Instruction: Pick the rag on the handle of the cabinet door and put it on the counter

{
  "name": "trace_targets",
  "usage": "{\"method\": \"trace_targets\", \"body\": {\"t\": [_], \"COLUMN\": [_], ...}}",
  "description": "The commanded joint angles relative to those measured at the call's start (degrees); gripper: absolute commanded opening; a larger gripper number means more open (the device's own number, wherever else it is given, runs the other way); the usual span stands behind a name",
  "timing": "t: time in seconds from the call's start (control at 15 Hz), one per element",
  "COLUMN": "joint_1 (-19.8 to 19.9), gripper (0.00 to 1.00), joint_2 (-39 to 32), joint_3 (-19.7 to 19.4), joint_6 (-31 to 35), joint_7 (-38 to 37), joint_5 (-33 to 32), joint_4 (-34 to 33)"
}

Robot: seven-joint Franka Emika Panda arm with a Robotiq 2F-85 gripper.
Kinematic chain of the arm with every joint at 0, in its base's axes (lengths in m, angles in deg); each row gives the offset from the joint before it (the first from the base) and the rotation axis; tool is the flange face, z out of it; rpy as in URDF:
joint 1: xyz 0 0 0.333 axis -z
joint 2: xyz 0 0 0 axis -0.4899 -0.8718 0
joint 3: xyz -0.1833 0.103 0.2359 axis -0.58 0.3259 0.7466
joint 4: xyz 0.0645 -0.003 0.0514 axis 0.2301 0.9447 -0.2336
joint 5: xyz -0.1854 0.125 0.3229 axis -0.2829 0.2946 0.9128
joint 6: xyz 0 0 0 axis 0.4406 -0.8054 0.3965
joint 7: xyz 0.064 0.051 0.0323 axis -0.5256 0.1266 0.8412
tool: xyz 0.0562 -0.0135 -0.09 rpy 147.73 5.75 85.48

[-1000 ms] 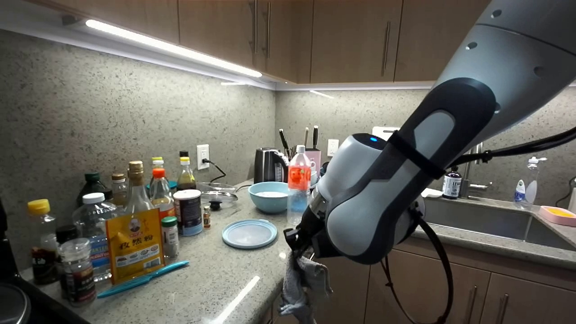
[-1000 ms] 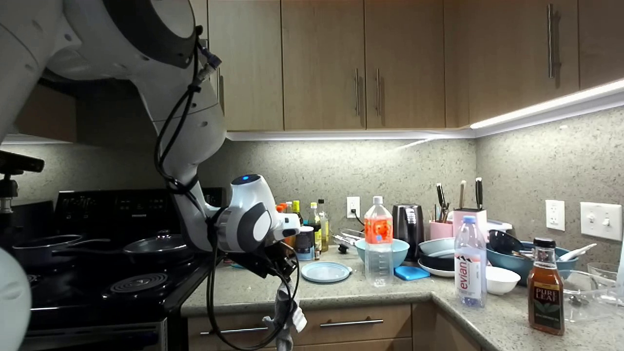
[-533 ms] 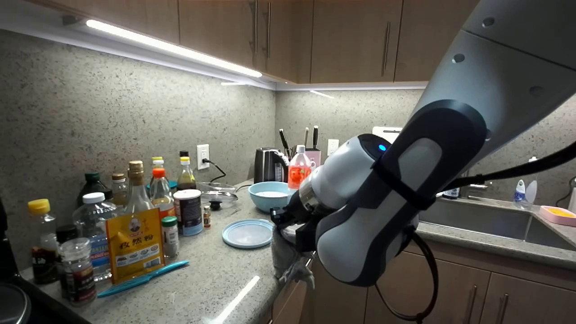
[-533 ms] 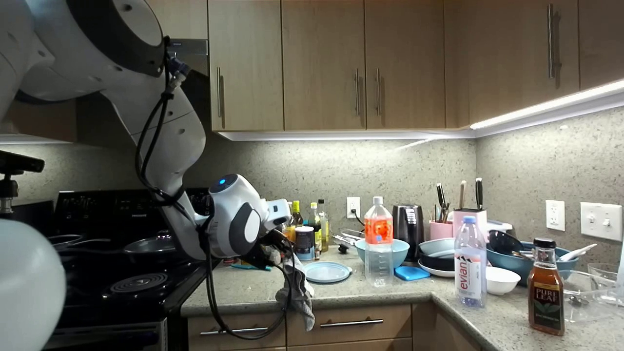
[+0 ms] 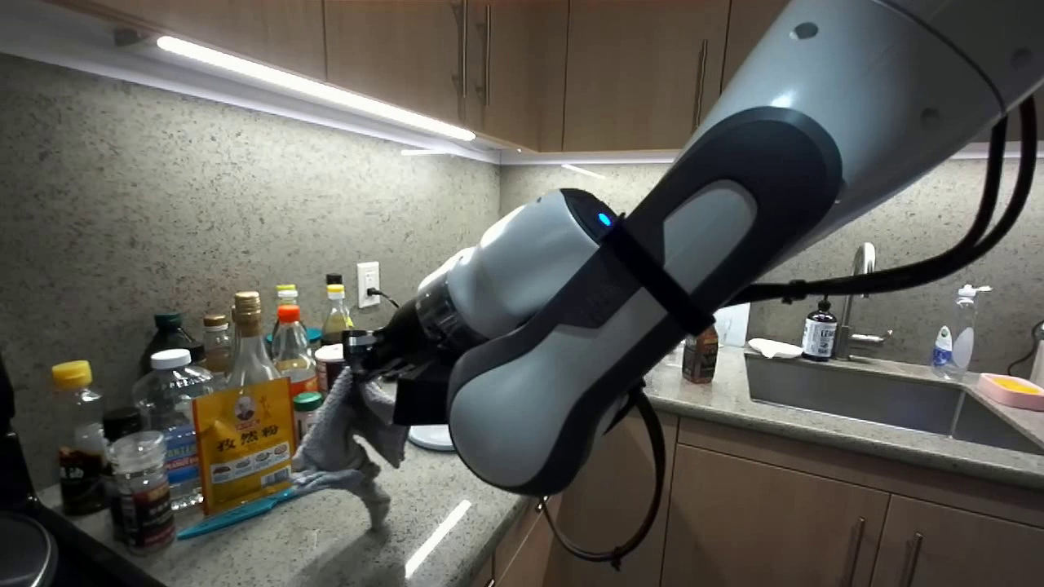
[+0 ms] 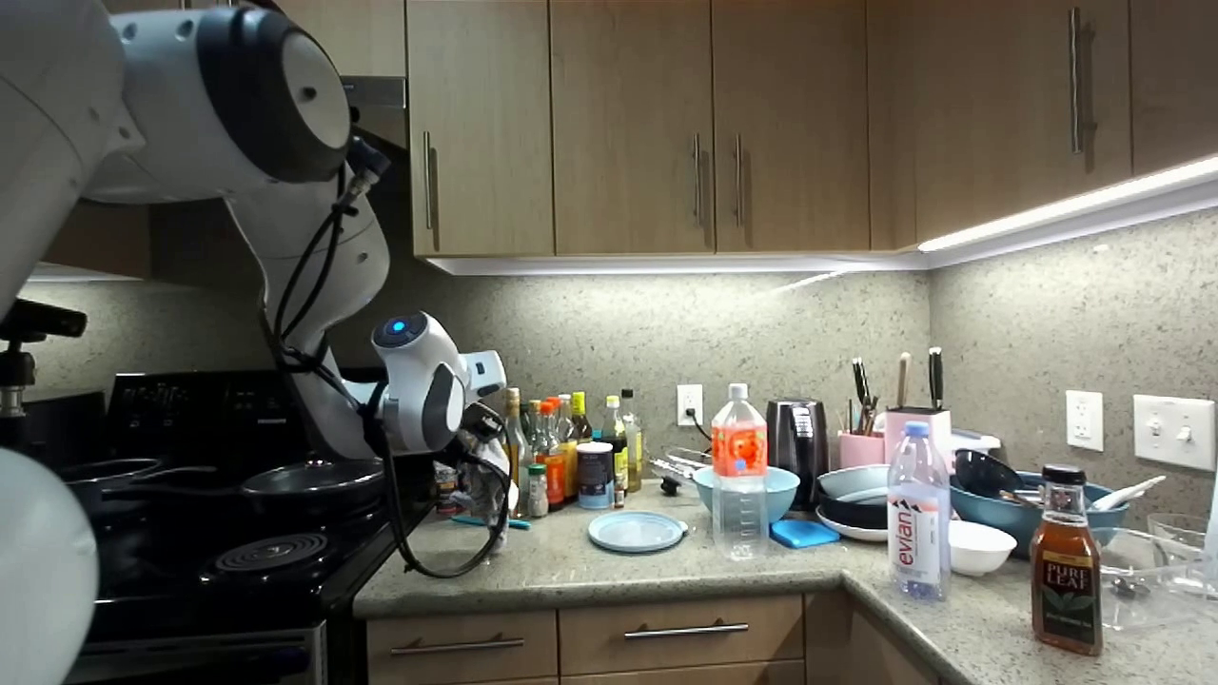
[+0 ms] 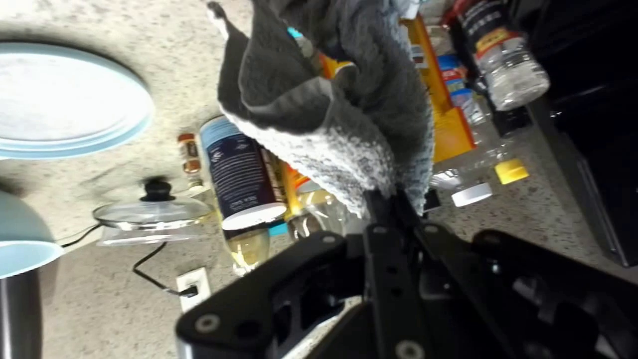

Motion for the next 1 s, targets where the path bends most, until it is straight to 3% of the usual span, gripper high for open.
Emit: {"method": "trace_targets", "body": {"t": [0.0,0.2,0.6,0.67,0.73,0.8,0.93], "joint_1": [12.45,20.80,31.70,31.66,31.09,29.72,28.27], "gripper": [0.06,0.06,0.06,0.05,0.30,0.30,0.40], "joint_2": [-3.02,-5.54,-10.63,-10.55,-10.36,-9.93,-9.58], "joint_3": [13.34,20.91,28.05,28.77,27.72,26.05,24.31], "joint_6": [0.97,-1.36,-8.94,-10.63,-12.01,-12.94,-14.45], "joint_7": [-2.54,-1.83,0.10,6.25,7.37,8.78,10.79], "joint_5": [-8.25,-12.24,-15.26,-7.81,-6.62,-4.62,-1.50], "joint_4": [-2.03,0.46,0.30,0.45,0.34,0.27,-0.06]}}
